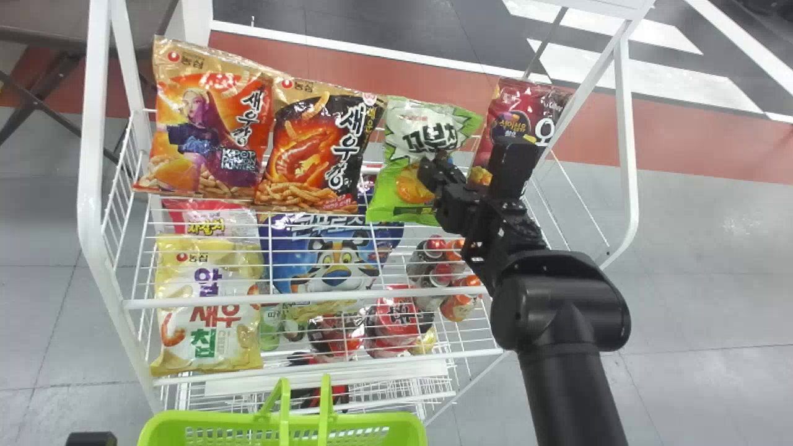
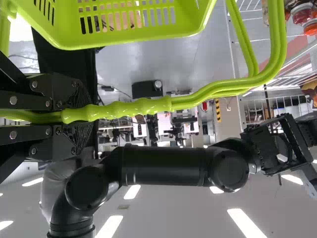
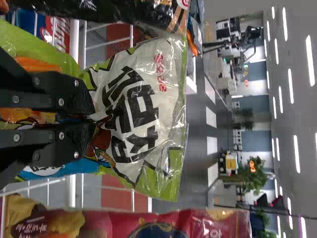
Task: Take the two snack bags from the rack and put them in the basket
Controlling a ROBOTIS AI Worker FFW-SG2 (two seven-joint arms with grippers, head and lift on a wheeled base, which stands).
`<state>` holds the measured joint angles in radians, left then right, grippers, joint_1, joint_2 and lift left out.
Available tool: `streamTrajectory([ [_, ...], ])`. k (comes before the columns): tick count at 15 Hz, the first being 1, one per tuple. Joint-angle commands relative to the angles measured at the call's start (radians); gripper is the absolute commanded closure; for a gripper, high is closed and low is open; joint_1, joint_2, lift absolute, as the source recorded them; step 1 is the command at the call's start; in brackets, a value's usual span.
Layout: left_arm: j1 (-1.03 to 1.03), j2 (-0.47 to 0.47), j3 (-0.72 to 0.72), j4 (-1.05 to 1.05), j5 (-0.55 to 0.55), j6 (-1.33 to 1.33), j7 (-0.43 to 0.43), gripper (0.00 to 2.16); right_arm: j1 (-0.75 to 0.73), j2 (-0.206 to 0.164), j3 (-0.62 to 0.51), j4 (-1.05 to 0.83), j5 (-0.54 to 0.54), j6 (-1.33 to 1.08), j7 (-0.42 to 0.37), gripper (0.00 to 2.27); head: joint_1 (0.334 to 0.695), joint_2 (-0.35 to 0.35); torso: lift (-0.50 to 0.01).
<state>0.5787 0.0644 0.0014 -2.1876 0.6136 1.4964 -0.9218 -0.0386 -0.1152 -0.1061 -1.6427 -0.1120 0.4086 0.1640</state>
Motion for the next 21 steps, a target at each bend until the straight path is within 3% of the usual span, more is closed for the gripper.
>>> streamTrajectory([
  [1,0.003,0.002,-0.004,-0.004,-0.003,0.000,0.000,1.77,0.022,0.000,-0.014,-0.026,-0.008,-0.023,-0.005,2.25,0.695,-0.350,-0.011],
  [4,0.007,0.002,-0.008,-0.008,-0.005,0.000,0.000,1.77,0.057,0.000,-0.024,-0.097,-0.044,-0.020,-0.005,2.25,0.695,-0.350,-0.011],
  [7,0.006,0.002,-0.008,-0.009,-0.012,0.000,0.000,1.77,0.141,-0.001,-0.027,-0.285,-0.104,0.036,-0.003,2.25,0.695,-0.350,-0.011],
  [14,-0.031,0.002,0.032,-0.001,-0.008,0.000,-0.005,1.77,0.344,-0.024,-0.086,-0.740,-0.207,0.499,0.008,2.25,0.695,-0.350,-0.011],
  [21,-0.039,-0.006,0.040,-0.008,0.003,-0.003,0.000,1.77,0.516,-0.031,-0.138,-1.031,-0.222,1.014,0.048,2.25,0.695,-0.350,-0.011],
])
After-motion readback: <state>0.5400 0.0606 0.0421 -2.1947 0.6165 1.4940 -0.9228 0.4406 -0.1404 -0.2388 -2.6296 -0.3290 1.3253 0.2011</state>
